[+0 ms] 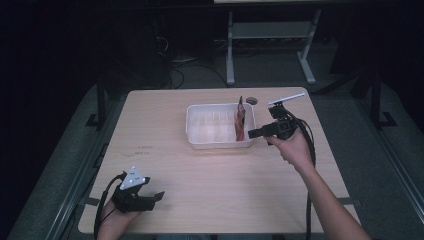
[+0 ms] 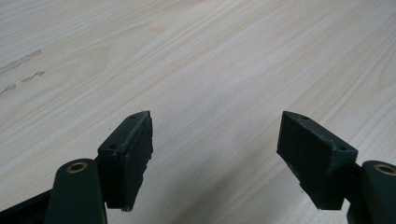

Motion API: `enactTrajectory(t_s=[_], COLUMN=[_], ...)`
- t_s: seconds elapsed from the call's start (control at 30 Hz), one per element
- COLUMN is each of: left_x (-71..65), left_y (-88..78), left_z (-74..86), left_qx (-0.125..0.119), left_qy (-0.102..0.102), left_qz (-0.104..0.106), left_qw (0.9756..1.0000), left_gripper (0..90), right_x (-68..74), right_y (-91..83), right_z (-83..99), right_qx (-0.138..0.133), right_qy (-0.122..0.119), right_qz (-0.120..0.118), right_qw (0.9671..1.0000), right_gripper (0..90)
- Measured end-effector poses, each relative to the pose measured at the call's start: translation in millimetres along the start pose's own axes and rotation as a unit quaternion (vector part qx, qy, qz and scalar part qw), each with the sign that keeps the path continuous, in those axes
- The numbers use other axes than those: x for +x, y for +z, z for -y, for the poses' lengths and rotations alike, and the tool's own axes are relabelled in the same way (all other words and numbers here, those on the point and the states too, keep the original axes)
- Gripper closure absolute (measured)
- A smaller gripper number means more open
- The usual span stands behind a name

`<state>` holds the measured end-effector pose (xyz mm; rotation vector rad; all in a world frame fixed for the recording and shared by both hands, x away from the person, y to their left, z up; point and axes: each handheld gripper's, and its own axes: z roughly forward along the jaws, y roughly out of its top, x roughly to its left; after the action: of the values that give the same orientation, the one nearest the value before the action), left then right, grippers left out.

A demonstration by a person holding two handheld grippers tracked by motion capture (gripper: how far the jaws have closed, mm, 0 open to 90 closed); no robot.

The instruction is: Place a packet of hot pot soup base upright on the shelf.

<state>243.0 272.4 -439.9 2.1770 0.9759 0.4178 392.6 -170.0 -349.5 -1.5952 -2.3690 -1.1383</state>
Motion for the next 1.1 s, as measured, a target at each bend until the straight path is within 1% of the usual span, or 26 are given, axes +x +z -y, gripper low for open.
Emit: enactTrajectory(t_s=[0.43,0.7,0.83,1.0,1.1], left_x=[0.1,0.7,1.0,1.4,1.4], left_y=[-0.1,0.0,0.6,0.4,0.6], left_z=[0.1,0.1,0.4,0.7,1.1], left_qx=[-0.001,0.0,0.0,0.0,0.0], left_qy=[-0.001,-0.002,-0.003,-0.003,-0.004], left_qz=[0.0,-0.002,-0.002,-0.002,-0.002], left_qw=[1.0,1.0,1.0,1.0,1.0], left_gripper=[26.4,26.5,26.5,26.5,26.5], right_x=[-8.6,-13.3,-13.9,-14.9,-15.4], right_y=[-4.8,-1.1,0.9,1.6,1.6], right_z=[18.3,32.7,39.2,47.0,51.5], right_qx=[-0.001,0.004,0.009,0.007,0.009], right_qy=[-0.002,0.001,-0.002,-0.006,-0.012], right_qz=[-0.004,-0.009,-0.011,-0.014,-0.011], right_qw=[1.0,0.9999,0.9999,0.9999,0.9998], right_gripper=[51.4,51.5,51.1,50.2,49.7])
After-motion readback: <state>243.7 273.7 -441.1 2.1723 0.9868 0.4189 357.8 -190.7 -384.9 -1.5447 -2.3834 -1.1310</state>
